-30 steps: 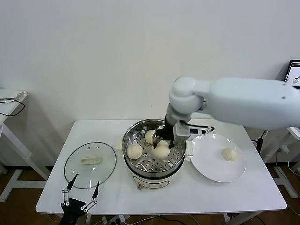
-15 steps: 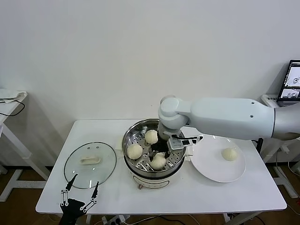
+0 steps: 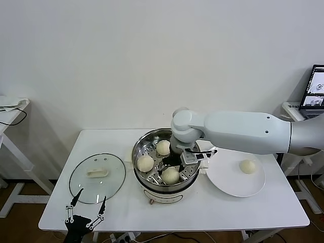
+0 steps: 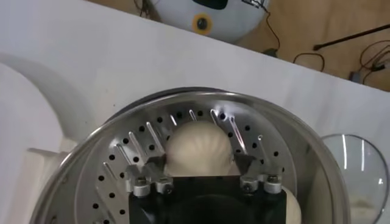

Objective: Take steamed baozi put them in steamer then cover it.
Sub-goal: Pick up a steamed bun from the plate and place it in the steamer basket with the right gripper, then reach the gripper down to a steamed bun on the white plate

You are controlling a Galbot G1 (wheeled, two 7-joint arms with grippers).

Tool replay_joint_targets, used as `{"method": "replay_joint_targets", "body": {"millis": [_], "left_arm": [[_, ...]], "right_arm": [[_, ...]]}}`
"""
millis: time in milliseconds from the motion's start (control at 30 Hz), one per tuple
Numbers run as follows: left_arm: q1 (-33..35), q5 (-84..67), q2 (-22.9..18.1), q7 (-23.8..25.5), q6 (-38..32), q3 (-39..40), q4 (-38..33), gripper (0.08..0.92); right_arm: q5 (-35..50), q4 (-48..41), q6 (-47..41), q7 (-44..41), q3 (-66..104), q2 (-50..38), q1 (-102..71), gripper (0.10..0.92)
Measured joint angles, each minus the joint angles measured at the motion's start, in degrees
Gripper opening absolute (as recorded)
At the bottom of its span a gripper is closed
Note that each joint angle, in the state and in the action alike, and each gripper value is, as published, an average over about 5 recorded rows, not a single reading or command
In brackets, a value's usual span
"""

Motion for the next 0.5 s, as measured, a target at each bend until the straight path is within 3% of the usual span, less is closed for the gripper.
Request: {"method": "replay_joint_targets", "body": {"millis": [200, 500], "left_arm": [[0.00, 0.07, 0.12, 0.02, 0.00, 0.07, -0.08, 0.823], [0.02, 0.44, 0.51, 0.03, 0.22, 0.40, -0.19, 0.823]], "right_arm": [[5.23, -1.50, -3.60, -2.95, 3.06, -4.25, 2.12, 0.823], [20.99, -10.24, -20.86, -8.86, 3.99, -14.22, 4.04, 0.823]]}}
